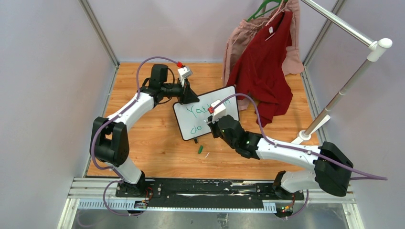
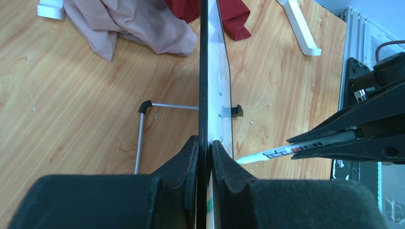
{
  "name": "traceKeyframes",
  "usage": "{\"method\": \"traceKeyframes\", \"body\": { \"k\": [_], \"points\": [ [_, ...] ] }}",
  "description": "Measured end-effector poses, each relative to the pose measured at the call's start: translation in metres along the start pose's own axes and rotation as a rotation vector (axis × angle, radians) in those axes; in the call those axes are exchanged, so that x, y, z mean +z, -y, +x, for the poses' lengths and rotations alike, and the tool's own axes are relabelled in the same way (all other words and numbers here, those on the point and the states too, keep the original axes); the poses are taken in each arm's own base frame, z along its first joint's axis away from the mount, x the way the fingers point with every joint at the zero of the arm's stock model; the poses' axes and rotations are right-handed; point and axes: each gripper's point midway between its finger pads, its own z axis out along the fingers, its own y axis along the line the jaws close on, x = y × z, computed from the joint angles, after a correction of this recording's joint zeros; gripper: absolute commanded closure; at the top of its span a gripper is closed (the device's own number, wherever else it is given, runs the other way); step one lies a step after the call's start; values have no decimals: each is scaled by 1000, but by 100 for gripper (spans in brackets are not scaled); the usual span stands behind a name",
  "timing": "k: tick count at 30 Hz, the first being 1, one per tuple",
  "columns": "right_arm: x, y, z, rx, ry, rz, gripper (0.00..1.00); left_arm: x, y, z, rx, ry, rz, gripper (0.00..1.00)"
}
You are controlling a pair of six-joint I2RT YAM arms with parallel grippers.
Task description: Write a sentence on the whiteboard
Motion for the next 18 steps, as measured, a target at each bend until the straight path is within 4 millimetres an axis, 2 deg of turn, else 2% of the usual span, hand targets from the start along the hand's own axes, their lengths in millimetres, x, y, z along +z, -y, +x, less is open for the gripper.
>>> {"method": "traceKeyframes", "body": {
  "k": [12, 18],
  "points": [
    [1, 3, 2, 1, -5, 9, 100, 0, 0, 0, 0, 0, 0, 100],
    [4, 5, 10, -6, -25, 19, 100, 0, 0, 0, 1, 1, -1, 100]
  ]
}}
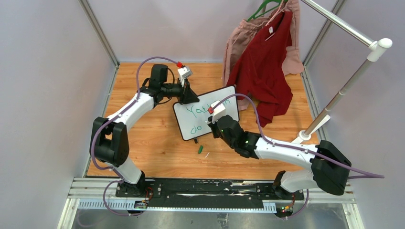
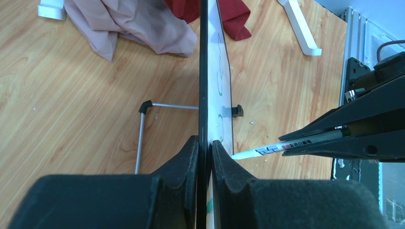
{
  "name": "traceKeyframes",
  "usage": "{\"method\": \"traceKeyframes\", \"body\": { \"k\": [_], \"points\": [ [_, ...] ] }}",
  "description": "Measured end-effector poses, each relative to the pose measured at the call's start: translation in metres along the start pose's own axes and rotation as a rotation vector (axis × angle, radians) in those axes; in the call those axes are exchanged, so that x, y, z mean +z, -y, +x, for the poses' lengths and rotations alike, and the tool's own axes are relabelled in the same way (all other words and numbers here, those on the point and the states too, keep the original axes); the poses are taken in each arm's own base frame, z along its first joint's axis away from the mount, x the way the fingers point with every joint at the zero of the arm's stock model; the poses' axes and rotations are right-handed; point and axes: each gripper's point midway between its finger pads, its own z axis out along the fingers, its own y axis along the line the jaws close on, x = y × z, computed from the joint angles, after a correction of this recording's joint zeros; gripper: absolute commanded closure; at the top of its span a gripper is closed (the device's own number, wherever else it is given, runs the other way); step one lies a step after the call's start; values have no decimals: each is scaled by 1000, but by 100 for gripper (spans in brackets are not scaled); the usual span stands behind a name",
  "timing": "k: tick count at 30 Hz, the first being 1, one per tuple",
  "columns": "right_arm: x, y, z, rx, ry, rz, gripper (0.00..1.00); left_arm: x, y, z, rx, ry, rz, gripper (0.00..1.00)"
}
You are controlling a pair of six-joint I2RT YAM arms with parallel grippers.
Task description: Write a sentence on the whiteboard
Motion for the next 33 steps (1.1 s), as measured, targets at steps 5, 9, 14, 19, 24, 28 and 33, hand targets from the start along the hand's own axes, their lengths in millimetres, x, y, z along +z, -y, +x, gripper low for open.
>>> {"method": "traceKeyframes", "body": {
  "k": [5, 9, 14, 19, 24, 28, 33],
  "points": [
    [2, 0, 8, -7, -18, 3, 100, 0, 0, 0, 0, 0, 0, 100],
    [2, 0, 10, -4, -23, 3, 100, 0, -1, 0, 1, 0, -3, 100],
    [2, 0, 14, 5, -31, 4, 100, 0, -1, 0, 1, 0, -4, 100],
    [1, 0, 21, 10, -46, 3, 100, 0, -1, 0, 1, 0, -5, 100],
    [0, 0, 31, 13, -69, 0, 100, 0, -1, 0, 2, 0, -5, 100],
    [0, 1, 35, 15, -79, 2, 100, 0, -1, 0, 1, 0, -5, 100],
    [-1, 2, 37, 12, -87, 6, 100, 0, -1, 0, 1, 0, -5, 100]
  ]
}}
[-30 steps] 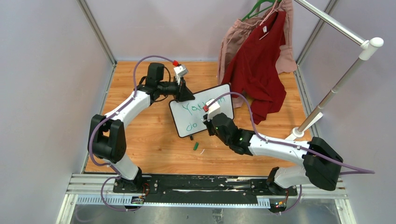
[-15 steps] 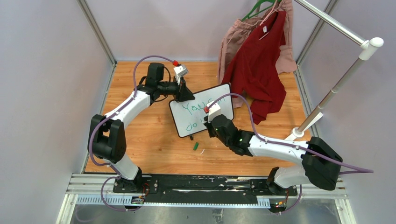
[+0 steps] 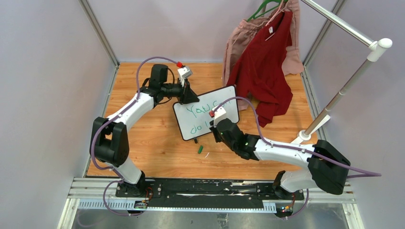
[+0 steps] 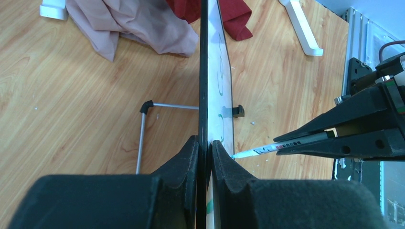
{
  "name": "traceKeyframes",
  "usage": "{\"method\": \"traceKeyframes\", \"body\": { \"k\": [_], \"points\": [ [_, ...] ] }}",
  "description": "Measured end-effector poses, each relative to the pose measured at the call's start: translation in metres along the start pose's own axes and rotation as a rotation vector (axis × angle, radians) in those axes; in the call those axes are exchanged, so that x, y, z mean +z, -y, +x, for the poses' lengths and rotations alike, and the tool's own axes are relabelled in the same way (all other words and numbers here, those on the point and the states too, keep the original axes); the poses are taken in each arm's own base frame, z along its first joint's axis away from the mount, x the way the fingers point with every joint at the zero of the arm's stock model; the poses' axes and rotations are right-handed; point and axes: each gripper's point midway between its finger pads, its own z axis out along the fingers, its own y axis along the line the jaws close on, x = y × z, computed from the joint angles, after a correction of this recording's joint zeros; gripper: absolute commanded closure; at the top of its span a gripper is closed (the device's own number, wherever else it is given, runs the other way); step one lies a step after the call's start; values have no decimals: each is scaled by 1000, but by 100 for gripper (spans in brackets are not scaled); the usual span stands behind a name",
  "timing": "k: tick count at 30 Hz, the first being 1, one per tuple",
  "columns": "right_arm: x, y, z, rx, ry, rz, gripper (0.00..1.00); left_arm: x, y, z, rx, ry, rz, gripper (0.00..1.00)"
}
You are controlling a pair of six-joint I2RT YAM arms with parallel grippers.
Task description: Write a sentence on the whiteboard
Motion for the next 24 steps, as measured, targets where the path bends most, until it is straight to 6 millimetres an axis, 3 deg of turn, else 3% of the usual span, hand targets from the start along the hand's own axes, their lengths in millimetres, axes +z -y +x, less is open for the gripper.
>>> {"method": "traceKeyframes", "body": {
  "k": [15, 24],
  "points": [
    [-3, 11, -2, 7, 0, 30, 100, 0, 0, 0, 1, 0, 0, 100],
    [-9, -2, -17, 28, 51, -54, 100, 0, 0, 0, -2, 0, 0, 100]
  ]
}}
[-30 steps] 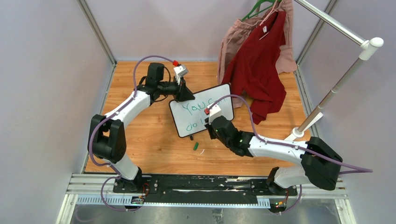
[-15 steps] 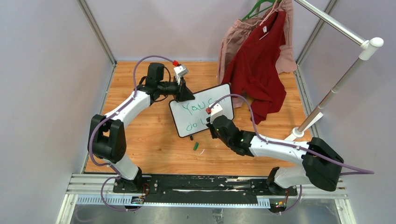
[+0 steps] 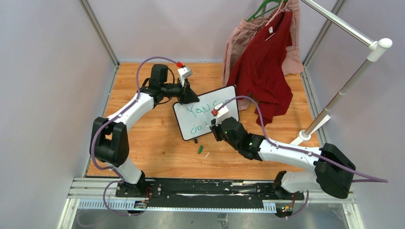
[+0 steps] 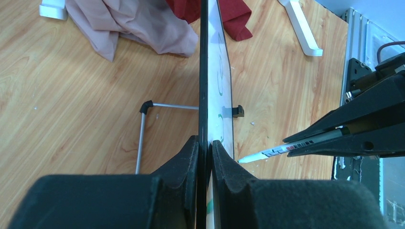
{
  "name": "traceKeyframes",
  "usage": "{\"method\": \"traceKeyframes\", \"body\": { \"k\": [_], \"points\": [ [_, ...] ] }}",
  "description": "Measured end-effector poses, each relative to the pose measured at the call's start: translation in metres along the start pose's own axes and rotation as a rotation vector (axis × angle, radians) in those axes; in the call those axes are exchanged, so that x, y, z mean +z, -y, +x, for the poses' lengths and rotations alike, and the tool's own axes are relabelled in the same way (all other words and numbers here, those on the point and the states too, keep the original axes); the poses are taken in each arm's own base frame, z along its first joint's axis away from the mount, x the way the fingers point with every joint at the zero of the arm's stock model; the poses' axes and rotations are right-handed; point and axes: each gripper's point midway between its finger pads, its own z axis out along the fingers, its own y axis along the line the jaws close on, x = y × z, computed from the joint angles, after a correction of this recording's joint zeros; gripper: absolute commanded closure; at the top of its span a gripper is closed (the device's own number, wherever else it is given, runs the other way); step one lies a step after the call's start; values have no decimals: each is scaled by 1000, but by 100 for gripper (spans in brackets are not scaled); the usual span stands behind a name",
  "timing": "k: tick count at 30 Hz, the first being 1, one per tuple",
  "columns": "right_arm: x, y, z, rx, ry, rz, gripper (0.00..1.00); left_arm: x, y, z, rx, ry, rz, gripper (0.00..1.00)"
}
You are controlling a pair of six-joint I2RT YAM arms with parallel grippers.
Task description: Write a sentence on the whiteboard
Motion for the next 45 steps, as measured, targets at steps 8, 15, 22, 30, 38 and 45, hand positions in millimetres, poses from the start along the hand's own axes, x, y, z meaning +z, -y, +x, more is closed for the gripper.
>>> {"method": "traceKeyframes", "body": {
  "k": [8, 15, 22, 30, 38, 45],
  "points": [
    [1, -4, 0, 2, 2, -21, 100, 0, 0, 0, 0, 0, 0, 100],
    [6, -5, 3, 8, -2, -20, 100, 0, 0, 0, 0, 0, 0, 100],
    [10, -2, 4, 25, -9, -7, 100, 0, 2, -1, 4, 1, 1, 100],
    [12, 1, 4, 60, -9, 3, 100, 0, 1, -1, 6, 1, -5, 100],
    [11, 7, 2, 79, -8, 15, 100, 0, 1, -1, 7, 2, -7, 100],
    [9, 14, 0, 86, -5, 29, 100, 0, 1, -1, 7, 2, -6, 100]
  ]
}}
